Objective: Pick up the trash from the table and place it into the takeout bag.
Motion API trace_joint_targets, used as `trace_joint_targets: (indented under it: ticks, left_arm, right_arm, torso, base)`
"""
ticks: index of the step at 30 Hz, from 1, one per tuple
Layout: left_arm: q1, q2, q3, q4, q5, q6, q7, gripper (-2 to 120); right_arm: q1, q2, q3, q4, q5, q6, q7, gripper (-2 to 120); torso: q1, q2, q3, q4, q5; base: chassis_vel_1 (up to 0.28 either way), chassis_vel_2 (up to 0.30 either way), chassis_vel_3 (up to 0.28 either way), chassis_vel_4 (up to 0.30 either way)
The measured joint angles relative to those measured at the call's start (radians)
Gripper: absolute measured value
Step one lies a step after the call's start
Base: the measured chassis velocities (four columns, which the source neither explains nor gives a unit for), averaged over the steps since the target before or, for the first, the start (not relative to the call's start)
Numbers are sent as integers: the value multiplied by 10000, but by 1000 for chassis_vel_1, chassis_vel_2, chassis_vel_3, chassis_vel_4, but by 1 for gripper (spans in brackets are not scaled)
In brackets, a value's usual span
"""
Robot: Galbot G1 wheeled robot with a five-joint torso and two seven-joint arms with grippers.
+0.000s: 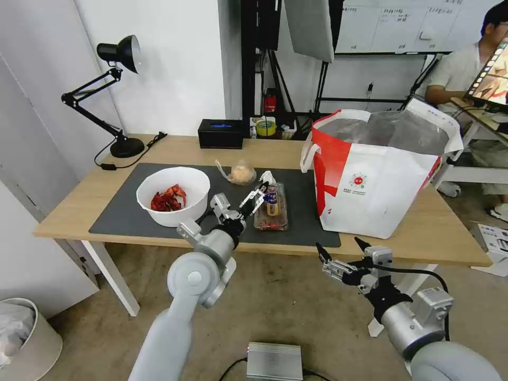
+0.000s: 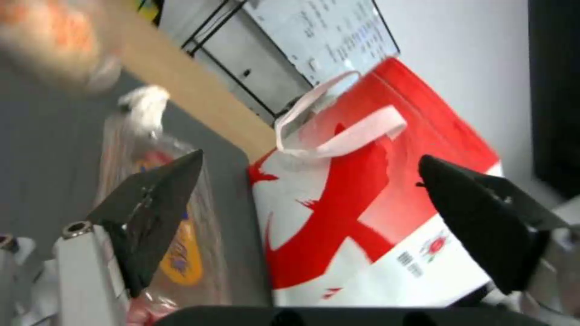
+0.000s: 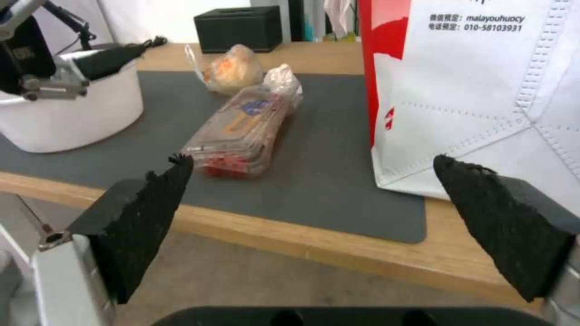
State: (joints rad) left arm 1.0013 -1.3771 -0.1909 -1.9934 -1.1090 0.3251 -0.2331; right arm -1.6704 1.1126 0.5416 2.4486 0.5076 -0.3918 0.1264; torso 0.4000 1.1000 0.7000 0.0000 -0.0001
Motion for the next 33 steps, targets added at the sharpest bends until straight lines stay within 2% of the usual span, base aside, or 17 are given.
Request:
trace_joint_targets:
  ticks: [2,4,6,7,10,11,14,15,18,19,21,23,25,31,33]
  left_arm:
    - [-239,485,153,133,824,34,467,83]
    - [-287,577,186,173,1044,33,574,83]
    - [-676,1299,475,535,2704,-101,1478,69]
    - [-676,1299,475,535,2704,-101,1478,69]
    - [-1181,1980,1044,1057,4135,-387,2226,54]
    - [-1181,1980,1044,1057,4135,-387,2226,54]
    - [-1712,2186,1753,1664,4955,-690,2641,38]
    - [-1712,2186,1753,1664,4955,-690,2641,38]
    - [-1987,2206,2098,1908,5114,-758,2688,25]
    - [-1987,2206,2098,1908,5114,-758,2688,25]
    - [-2070,2246,2205,2031,5292,-763,2689,13]
    - [-2086,2285,2227,2080,5398,-765,2706,11]
    - [-2103,2399,2245,2161,5565,-790,2796,0]
    - [-2067,2601,2337,2226,5662,-831,2901,0]
    - [-2059,2712,2480,2316,5759,-912,3002,0]
  right_arm:
    - [-9,3,12,0,0,0,0,100]
    - [-13,4,18,0,0,0,0,100]
    - [-37,-27,77,5,9,0,0,100]
    - [-37,-27,77,5,9,0,0,100]
    - [-94,-7,249,25,139,0,31,100]
    - [-94,-7,249,25,139,0,31,100]
    - [-190,132,503,140,341,-40,128,100]
    - [-190,132,503,140,341,-40,128,100]
    - [-83,150,591,154,548,-238,219,100]
    - [-83,150,591,154,548,-238,219,100]
    - [71,48,594,35,777,-355,267,100]
    - [116,11,593,-5,830,-366,277,100]
    - [215,-87,593,-85,996,-375,314,100]
    - [454,-381,627,-216,1527,-377,402,100]
    - [690,-695,666,-306,2020,-386,508,100]
  torso:
    - [0,0,0,0,1]
    - [0,0,0,0,0]
    - [0,0,0,-1,-1]
    - [0,0,0,-1,-1]
    - [0,0,0,2,0]
    - [0,0,0,2,0]
    - [0,0,1,-1,-1]
    - [0,0,1,-1,-1]
    - [0,0,0,-3,1]
    - [0,0,0,-3,1]
    - [0,0,1,0,1]
    - [1,0,1,0,0]
    - [1,0,0,0,2]
    - [0,0,0,1,1]
    - [0,0,-1,0,2]
  base:
    - [0,0,0,0]
    - [0,0,0,0]
    - [0,0,0,0]
    - [0,0,0,0]
    - [0,0,0,0]
    - [0,0,0,0]
    - [0,0,0,0]
    - [0,0,0,0]
    - [0,0,0,0]
    - [0,0,0,0]
    - [0,0,0,0]
    - [0,0,0,0]
    - [0,0,0,0]
    - [0,0,0,0]
    - [0,0,0,0]
